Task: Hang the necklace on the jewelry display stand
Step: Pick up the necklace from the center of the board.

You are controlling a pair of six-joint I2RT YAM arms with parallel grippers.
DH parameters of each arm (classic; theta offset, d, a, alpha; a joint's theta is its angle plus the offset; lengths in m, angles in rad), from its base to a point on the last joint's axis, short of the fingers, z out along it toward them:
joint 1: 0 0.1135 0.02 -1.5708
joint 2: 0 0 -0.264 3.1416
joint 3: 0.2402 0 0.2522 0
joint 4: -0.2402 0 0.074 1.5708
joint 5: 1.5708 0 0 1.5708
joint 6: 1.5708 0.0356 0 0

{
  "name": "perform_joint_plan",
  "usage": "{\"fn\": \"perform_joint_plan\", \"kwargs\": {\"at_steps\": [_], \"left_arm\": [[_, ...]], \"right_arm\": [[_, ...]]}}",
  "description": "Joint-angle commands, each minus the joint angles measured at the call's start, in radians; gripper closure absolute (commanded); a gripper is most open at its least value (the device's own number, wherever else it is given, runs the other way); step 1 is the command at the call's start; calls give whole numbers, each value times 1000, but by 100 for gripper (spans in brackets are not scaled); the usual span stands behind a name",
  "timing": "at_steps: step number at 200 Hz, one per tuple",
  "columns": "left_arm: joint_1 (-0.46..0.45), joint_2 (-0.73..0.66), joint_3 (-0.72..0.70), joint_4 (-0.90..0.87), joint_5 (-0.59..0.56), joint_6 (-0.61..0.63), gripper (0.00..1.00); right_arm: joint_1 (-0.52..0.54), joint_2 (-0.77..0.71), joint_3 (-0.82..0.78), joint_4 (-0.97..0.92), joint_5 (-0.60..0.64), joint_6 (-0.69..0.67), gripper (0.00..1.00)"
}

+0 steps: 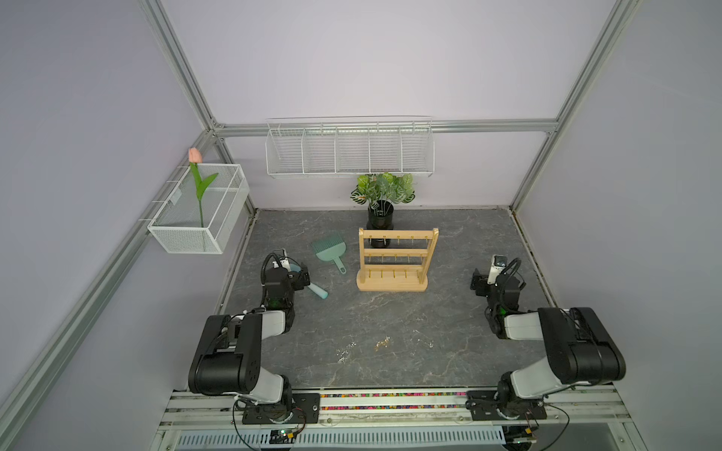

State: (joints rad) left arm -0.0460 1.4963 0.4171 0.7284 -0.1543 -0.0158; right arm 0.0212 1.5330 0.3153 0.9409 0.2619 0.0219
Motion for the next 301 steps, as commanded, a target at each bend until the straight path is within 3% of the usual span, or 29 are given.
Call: {"fn": "perform_joint_plan", "kwargs": {"at_steps": [1,129,149,168,177,193,212,227,245,262,301], "left_arm": [[7,11,20,13,24,1,1],[1,15,27,9,-11,-12,1],[20,14,24,12,24,-25,1],[21,2,46,2,-9,-35,0],[16,-31,113,-127,-6,-19,0],[-38,-68,320,-522,-35,-6,1],[-143,-45,535,-929,-193,-199,4],[-227,-57,600,-1171,-209,-384,7],[-360,-138,541,-1300,-212,-518,8],[-483,-231,477,-1358,-226,-569,9],[-658,-317,403,-1500,-125,-672,14]], "right_arm": [[-5,9,16,45,11,-10,11],[-5,10,16,44,10,-9,11],[-7,7,22,37,-14,-14,11],[-7,-87,40,-76,-33,-25,11],[-7,-152,48,-144,-19,-20,11],[-5,-236,68,-244,-18,-16,11],[9,-321,157,-496,-40,71,11],[25,-373,209,-646,-56,135,11],[59,-410,267,-810,-92,181,11],[118,-381,334,-964,-126,213,11],[222,-301,428,-1263,-158,274,6]]}}
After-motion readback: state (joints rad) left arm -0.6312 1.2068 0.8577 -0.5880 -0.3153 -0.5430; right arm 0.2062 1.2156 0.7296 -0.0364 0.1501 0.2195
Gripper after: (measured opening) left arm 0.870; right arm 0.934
